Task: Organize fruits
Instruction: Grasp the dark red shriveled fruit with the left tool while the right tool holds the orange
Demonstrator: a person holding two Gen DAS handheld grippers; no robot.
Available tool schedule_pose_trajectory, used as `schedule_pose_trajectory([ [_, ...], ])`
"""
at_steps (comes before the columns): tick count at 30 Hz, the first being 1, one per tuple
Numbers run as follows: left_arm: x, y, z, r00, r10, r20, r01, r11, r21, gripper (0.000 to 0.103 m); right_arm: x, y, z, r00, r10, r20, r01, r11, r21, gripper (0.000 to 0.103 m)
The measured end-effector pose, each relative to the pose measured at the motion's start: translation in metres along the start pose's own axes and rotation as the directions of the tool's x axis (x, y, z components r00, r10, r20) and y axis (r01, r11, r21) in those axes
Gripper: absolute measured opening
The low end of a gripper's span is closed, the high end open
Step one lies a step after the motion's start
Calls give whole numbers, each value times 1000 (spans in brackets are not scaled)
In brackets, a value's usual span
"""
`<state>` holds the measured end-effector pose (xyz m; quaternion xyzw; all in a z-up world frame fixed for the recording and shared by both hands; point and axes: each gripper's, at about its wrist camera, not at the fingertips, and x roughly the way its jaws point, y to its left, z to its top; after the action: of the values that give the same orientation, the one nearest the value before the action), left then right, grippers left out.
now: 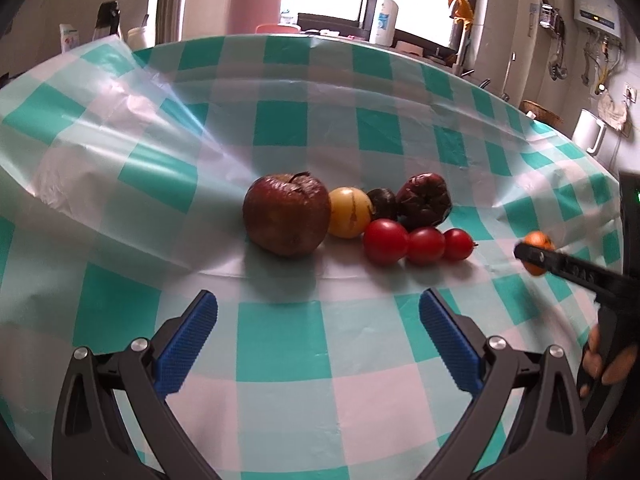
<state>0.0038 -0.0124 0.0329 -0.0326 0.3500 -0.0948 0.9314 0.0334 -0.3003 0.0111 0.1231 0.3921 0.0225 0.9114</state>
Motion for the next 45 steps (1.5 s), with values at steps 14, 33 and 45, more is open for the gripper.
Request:
schedule_pose_trajectory([
  [14,80,-104,84,997,15,-79,10,952,306,101,-5,-9,-6,996,88,2,-88,995,52,45],
  [33,147,-131,90,950,16,-312,148,857,494,54,-2,-12,-6,992,126,-17,-125,990,72,45],
  [45,1,-72,59,996,-71,54,65,993,96,54,-5,-16,-7,990,139,-1,-138,986,90,45],
])
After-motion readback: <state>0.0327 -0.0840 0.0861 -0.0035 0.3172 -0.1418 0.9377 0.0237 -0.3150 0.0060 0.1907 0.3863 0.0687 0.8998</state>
